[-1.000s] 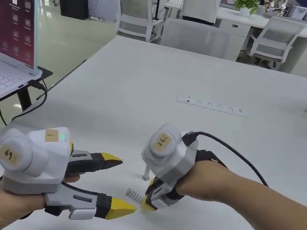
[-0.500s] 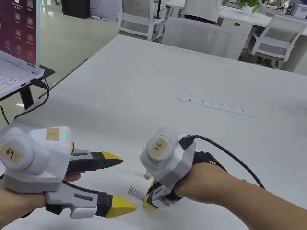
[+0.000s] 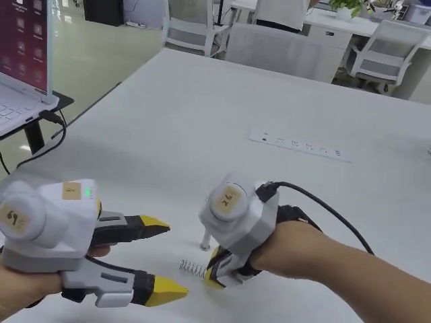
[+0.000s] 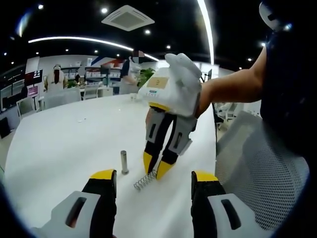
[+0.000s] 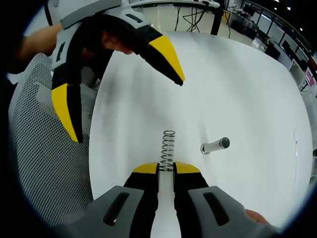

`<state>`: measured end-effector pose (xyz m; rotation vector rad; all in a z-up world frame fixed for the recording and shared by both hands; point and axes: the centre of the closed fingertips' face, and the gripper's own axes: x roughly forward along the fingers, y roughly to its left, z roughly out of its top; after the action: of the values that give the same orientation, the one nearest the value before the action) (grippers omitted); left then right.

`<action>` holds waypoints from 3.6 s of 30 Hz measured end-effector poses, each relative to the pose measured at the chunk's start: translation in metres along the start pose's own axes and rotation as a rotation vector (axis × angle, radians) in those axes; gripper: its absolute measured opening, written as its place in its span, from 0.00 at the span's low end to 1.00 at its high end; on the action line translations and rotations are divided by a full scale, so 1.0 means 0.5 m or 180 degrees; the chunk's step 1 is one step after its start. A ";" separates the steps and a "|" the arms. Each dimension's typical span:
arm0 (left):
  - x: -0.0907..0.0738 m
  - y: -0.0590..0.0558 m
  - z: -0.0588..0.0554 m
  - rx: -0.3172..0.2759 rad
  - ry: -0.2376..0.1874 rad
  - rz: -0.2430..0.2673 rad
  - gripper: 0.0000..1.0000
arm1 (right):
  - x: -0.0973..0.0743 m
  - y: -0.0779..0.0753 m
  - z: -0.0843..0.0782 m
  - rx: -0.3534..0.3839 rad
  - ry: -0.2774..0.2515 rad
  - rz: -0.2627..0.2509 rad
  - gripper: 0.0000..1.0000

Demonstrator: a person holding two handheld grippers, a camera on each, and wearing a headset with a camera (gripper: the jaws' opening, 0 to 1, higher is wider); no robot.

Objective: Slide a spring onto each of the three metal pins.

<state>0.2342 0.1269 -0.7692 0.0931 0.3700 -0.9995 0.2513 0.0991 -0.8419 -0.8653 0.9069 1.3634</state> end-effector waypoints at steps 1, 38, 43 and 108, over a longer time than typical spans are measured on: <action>0.001 0.000 0.000 0.0003 0.0000 -0.0003 0.55 | -0.005 0.001 -0.001 -0.0004 -0.0001 0.0014 0.08; 0.046 -0.066 0.087 0.0304 -0.0271 -0.0467 0.31 | -0.201 0.043 0.001 -0.0713 -0.0061 0.0279 0.08; 0.053 -0.074 0.093 0.0353 -0.0289 -0.0543 0.25 | -0.204 0.044 0.000 -0.0757 -0.0052 0.0292 0.08; 0.065 -0.094 0.111 0.0624 -0.0343 -0.0680 0.02 | -0.208 0.050 -0.004 -0.0793 0.0001 0.0372 0.10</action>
<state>0.2254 0.0617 -0.7243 0.1788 0.1849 -1.2457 0.2263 0.0549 -0.7480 -1.0136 0.8085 1.6015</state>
